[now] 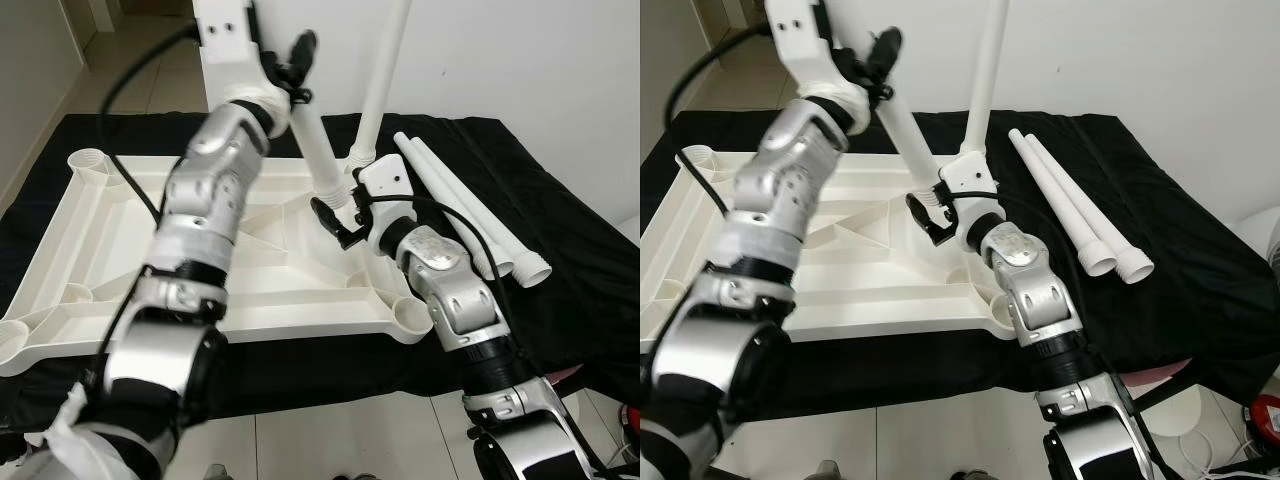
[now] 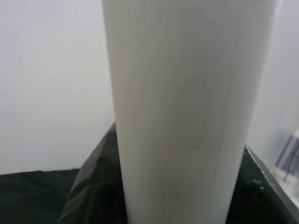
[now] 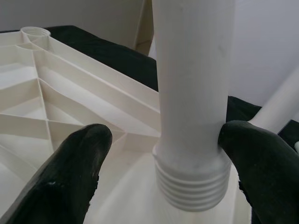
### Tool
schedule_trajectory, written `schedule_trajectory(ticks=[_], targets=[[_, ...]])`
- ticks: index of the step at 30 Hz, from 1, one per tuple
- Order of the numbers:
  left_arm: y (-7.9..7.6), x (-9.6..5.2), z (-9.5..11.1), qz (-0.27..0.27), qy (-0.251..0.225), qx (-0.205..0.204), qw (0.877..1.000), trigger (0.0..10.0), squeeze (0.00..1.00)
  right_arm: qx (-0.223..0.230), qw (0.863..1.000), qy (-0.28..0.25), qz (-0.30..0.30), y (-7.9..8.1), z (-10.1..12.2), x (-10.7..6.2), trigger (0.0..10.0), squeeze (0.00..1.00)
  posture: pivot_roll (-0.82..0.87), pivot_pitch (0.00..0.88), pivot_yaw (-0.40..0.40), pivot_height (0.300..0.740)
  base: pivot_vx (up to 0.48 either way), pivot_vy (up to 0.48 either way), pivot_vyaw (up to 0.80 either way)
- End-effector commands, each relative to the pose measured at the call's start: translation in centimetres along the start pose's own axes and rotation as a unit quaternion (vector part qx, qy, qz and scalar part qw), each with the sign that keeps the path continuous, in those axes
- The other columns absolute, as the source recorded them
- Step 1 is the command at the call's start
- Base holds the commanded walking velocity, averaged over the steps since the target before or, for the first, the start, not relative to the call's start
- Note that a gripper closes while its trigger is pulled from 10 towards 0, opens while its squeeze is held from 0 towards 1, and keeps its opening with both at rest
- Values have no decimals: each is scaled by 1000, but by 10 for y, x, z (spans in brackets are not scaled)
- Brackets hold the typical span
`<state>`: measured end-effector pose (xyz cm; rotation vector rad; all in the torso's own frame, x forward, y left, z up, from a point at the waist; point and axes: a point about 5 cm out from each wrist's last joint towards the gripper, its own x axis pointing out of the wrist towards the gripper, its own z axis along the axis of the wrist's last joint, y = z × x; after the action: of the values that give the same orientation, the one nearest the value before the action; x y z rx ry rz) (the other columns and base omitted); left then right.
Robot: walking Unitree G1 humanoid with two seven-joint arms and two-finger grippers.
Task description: Building children table
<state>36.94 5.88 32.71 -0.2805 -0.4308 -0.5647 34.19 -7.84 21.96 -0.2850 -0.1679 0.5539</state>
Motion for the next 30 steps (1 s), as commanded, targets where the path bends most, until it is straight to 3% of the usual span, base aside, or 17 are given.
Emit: schedule_trajectory(ticks=[1, 7, 30], targets=[[-10, 0, 4, -14, -12, 10, 1000, 10000, 0, -10, 1000, 0, -4, -1, 1, 3, 10000, 0, 44, 0, -67, 740, 0, 0, 0], [-34, -2, -3, -32, -15, 2, 999, 10000, 0, -43, 998, 3, -49, -11, 7, 13, 10000, 0, 49, 0, -70, 740, 0, 0, 0], [-55, -5, -1, -49, -18, -4, 999, 10000, 0, -86, 993, 14, -75, -21, 8, 23, 10000, 0, 50, 0, -70, 740, 0, 0, 0]])
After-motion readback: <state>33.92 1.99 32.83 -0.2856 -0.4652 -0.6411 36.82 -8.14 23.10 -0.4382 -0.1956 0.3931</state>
